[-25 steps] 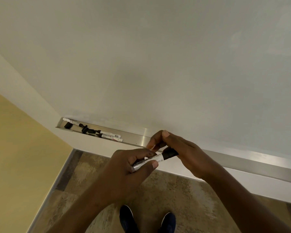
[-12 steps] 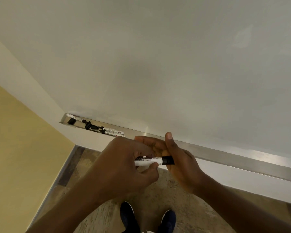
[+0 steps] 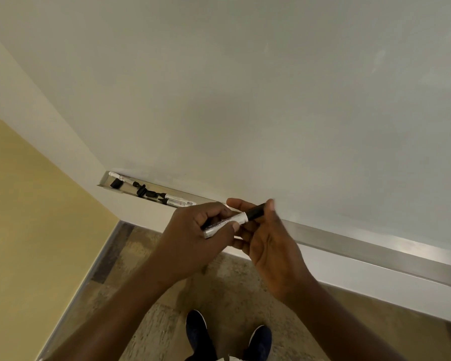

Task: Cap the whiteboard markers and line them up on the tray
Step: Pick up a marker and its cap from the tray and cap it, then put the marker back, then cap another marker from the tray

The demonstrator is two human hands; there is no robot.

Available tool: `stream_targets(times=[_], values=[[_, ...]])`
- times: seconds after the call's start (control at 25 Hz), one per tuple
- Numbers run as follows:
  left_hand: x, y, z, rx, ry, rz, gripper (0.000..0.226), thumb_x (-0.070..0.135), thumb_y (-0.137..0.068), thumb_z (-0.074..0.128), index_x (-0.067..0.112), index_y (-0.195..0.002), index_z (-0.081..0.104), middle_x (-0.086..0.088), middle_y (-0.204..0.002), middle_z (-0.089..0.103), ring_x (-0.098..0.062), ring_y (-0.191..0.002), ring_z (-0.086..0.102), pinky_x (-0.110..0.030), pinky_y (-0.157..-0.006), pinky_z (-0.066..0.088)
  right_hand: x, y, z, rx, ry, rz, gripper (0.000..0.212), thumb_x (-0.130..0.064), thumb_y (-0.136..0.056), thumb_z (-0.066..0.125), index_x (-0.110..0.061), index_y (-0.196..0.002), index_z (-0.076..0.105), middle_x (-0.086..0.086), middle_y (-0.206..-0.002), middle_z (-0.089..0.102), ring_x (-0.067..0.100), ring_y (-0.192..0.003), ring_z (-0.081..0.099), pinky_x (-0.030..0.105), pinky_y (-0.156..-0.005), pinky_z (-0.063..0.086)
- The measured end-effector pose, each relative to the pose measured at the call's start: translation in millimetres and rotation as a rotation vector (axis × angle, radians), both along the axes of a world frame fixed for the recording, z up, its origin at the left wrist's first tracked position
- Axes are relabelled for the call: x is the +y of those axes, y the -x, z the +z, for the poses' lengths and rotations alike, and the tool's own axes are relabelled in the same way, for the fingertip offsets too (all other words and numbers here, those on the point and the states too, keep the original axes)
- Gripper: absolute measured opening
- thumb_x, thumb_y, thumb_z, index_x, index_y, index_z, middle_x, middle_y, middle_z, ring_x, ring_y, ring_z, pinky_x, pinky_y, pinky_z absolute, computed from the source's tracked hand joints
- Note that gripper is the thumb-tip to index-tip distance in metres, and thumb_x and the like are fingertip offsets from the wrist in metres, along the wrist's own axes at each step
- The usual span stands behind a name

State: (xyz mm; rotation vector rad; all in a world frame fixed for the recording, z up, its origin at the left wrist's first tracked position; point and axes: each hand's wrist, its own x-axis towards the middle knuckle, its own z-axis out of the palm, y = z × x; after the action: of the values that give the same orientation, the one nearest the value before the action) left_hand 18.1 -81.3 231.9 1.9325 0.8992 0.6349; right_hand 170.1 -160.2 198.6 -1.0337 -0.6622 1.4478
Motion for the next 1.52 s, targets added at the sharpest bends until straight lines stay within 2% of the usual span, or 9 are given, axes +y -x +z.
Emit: stream_targets(times=[0.12, 0.28, 0.4, 0.52, 0.6, 0.76, 1.12, 1.4, 1.52], values=[[-7.1, -9.5, -20.6, -0.096, 0.073, 0.077, 0.015, 0.021, -0.092, 0.066, 0.028, -0.103, 0.074, 0.012, -0.082, 0.075, -0.002, -0.076, 0.070, -0.009, -0.062, 0.052, -6.8, 10.5, -13.6, -0.166, 0.002, -0.087, 0.041, -0.046, -0.099, 0.045, -0.023, -0.127, 0.064, 0.007, -0.123, 0.071, 0.026, -0.116, 0.065, 0.041, -0.099, 0.054], [-18.0, -24.7, -62.9, -0.013, -0.054, 0.081, 0.023, 0.033, -0.094, 0.062, 0.025, -0.113, 0.070, 0.020, -0.086, 0.068, -0.004, -0.079, 0.065, -0.011, -0.064, 0.051, 0.8, 3.0, -28.8, -0.383, 0.009, -0.252, 0.031, -0.038, -0.098, 0.049, -0.023, -0.116, 0.069, -0.002, -0.117, 0.073, 0.015, -0.110, 0.067, 0.029, -0.092, 0.056], [-14.9, -32.4, -104.1, 0.137, -0.133, 0.038, 0.043, 0.039, -0.091, 0.058, 0.019, -0.129, 0.061, 0.004, -0.118, 0.067, -0.007, -0.106, 0.061, -0.034, -0.089, 0.055, 11.4, -23.0, -48.9, -0.790, 0.009, -0.329, 0.026, -0.038, -0.100, 0.050, -0.025, -0.117, 0.065, -0.009, -0.111, 0.073, 0.005, -0.100, 0.068, 0.014, -0.079, 0.053], [0.0, -38.0, -150.2, 0.495, -0.201, -0.074, 0.074, 0.048, -0.095, 0.051, 0.016, -0.155, 0.022, -0.010, -0.164, 0.020, -0.027, -0.150, 0.019, -0.045, -0.121, 0.024, 17.9, -56.2, -82.2, -1.311, 0.031, -0.306, 0.024, -0.026, -0.100, 0.054, -0.016, -0.120, 0.063, 0.001, -0.103, 0.070, 0.012, -0.082, 0.063, 0.013, -0.063, 0.043], [13.6, -40.8, -178.4, 0.680, -0.259, -0.152, 0.088, 0.053, -0.095, 0.046, 0.013, -0.156, -0.004, -0.011, -0.165, -0.015, -0.030, -0.152, -0.012, -0.045, -0.123, 0.003, 19.0, -73.4, -104.6, -1.516, 0.060, -0.235, 0.023, -0.016, -0.098, 0.058, -0.015, -0.120, 0.064, 0.005, -0.103, 0.067, 0.018, -0.075, 0.061, 0.021, -0.062, 0.044], [29.6, -38.2, -218.6, 0.879, -0.303, -0.261, 0.098, 0.052, -0.094, 0.047, 0.013, -0.151, -0.022, -0.012, -0.160, -0.031, -0.032, -0.148, -0.025, -0.047, -0.121, -0.011, 13.6, -92.7, -142.1, -1.766, 0.215, -0.091, 0.032, -0.007, -0.090, 0.060, -0.015, -0.120, 0.066, 0.009, -0.109, 0.068, 0.029, -0.088, 0.066, 0.040, -0.083, 0.050], [29.3, -32.3, -236.0, 0.901, -0.355, -0.267, 0.104, 0.050, -0.089, 0.052, 0.016, -0.150, -0.026, -0.009, -0.160, -0.031, -0.031, -0.148, -0.025, -0.050, -0.121, -0.008, 1.6, -95.8, -164.5, -1.813, 0.315, 0.042, 0.041, 0.002, -0.084, 0.061, -0.015, -0.121, 0.067, 0.010, -0.115, 0.065, 0.031, -0.099, 0.062, 0.041, -0.082, 0.053], [27.7, -32.0, -236.4, 0.892, -0.338, -0.264, 0.106, 0.047, -0.089, 0.054, 0.018, -0.147, -0.030, -0.009, -0.160, -0.031, -0.030, -0.148, -0.027, -0.052, -0.122, -0.007, -1.6, -90.3, -166.9, -1.737, 0.281, -0.003, 0.037, -0.015, -0.087, 0.067, -0.015, -0.123, 0.064, 0.008, -0.122, 0.064, 0.028, -0.107, 0.063, 0.042, -0.090, 0.054], [33.7, -32.6, -230.7, 0.850, -0.291, -0.297, 0.099, 0.050, -0.092, 0.053, 0.017, -0.153, -0.018, -0.008, -0.161, -0.027, -0.027, -0.148, -0.024, -0.047, -0.121, -0.007, 5.1, -75.7, -165.7, -1.719, 0.212, -0.006, 0.038, -0.021, -0.087, 0.070, -0.014, -0.123, 0.063, 0.009, -0.123, 0.064, 0.028, -0.112, 0.062, 0.043, -0.093, 0.052]])
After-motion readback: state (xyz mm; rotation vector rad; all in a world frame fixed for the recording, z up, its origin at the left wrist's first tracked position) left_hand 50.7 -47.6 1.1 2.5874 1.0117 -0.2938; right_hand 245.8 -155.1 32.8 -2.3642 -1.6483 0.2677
